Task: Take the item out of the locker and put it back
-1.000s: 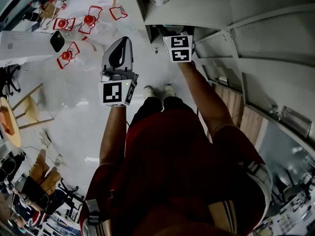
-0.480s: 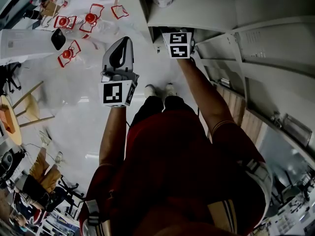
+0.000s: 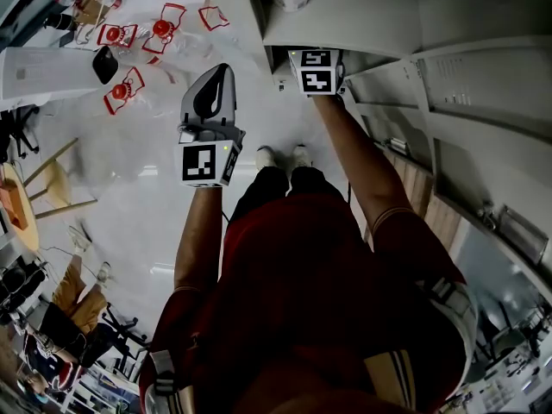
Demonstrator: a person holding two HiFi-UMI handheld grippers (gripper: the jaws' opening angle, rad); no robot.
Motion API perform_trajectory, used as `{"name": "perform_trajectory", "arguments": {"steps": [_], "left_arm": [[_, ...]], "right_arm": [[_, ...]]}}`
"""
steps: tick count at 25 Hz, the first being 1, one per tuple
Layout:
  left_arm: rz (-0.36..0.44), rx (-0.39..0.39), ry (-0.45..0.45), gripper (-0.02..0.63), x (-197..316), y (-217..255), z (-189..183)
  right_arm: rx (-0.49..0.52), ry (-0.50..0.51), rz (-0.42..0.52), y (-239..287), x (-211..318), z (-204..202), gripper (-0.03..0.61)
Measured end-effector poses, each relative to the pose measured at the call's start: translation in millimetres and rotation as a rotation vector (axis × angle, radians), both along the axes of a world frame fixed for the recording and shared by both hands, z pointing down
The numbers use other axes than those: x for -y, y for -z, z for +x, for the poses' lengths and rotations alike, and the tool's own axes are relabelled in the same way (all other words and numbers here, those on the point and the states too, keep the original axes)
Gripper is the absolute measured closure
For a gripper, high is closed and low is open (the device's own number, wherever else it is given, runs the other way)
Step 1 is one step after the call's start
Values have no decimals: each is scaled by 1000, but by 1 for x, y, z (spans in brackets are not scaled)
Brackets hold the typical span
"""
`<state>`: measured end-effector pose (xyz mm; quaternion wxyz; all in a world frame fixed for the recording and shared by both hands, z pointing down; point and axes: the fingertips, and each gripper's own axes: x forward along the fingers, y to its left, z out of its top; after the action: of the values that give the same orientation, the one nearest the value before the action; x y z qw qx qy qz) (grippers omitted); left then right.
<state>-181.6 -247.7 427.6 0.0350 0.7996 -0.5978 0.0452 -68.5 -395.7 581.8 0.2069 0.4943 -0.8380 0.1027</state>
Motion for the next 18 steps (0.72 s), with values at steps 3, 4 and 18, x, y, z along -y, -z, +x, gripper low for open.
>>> {"name": "perform_trajectory", "arguments": {"steps": [3,4,18], "left_arm": [[-3,1,2,607,-1,0,-2],[-3,3,2,607,-1,-1,-2],[-10,-9,-8,607,-4,-2,2]], "right_arm": [[-12,-4,-12,-4,2,1,199],[-14,-3,-13,-5,2,1,199],[-63,2,11,8,-5,5,202]]}}
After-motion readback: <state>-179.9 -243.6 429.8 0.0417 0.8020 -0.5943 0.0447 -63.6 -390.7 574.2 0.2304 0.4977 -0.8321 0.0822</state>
